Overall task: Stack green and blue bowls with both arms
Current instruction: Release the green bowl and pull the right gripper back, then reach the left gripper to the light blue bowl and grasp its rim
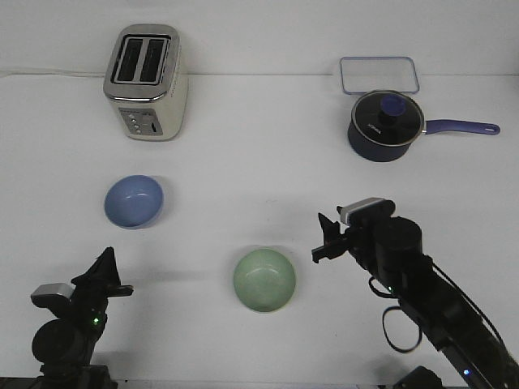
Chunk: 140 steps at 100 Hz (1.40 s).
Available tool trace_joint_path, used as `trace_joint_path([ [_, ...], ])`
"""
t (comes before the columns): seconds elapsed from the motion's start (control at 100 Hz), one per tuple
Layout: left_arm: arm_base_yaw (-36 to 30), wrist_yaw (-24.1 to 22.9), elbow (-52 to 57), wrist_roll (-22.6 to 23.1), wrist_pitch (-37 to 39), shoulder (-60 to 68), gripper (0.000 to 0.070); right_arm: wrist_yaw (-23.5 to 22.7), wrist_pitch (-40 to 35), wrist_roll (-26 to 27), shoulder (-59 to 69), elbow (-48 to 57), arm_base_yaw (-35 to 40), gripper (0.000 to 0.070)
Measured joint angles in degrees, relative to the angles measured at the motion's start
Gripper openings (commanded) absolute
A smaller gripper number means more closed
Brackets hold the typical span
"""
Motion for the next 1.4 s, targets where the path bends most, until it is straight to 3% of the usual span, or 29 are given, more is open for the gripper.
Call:
trace_joint_path([
  [0.19, 0.07, -0.15, 10.25, -0.59, -6.21, 9.92, 0.0013, 3.1, 8.33, -1.57, -13.81, -14.49, 0.02, 0.0283],
  [0.34, 0.33, -0.15, 20.02, 0.42, -10.23, 23.17, 0.0013, 4.31, 6.91, -1.66, -20.15, -22.12, 0.02, 0.0283],
  [0.51, 0.44, -0.15, 31.12, 4.68, -16.59, 40.59, 0.0019, 4.31, 6.16, -1.68, -22.6, -22.75, 0.02, 0.0283],
  [0.56, 0.63, -0.15, 33.88, 5.51, -18.14, 45.62, 0.0075, 4.31, 6.21, -1.79, -22.71, -22.75, 0.02, 0.0283],
  [0.66, 1.44, -0.15, 38.16, 6.16, -20.5, 53.59, 0.0397, 4.31, 6.14, -2.6, -22.73, -22.75, 0.02, 0.0283],
  [0.72, 1.86, -0.15, 40.15, 6.45, -20.98, 57.13, 0.0507, 4.28, 6.08, -3.13, -22.73, -22.75, 0.02, 0.0283],
  [1.02, 7.23, -0.15, 43.54, 6.71, -20.79, 65.68, 0.0521, 4.28, 4.46, -4.96, -22.73, -22.75, 0.02, 0.0283],
  [1.14, 9.84, 0.52, 43.67, 6.71, -20.09, 68.39, 0.0634, 4.28, 4.46, -5.03, -22.73, -22.75, 0.02, 0.0283],
  [1.26, 11.32, 3.87, 43.67, 6.71, -18.71, 72.3, 0.0621, 4.28, 4.46, -5.14, -22.73, -22.75, 0.02, 0.0283],
  [1.4, 11.3, 4.59, 43.67, 6.71, -17.18, 76.22, 0.0621, 4.28, 4.46, -5.33, -22.73, -22.75, 0.02, 0.0283],
])
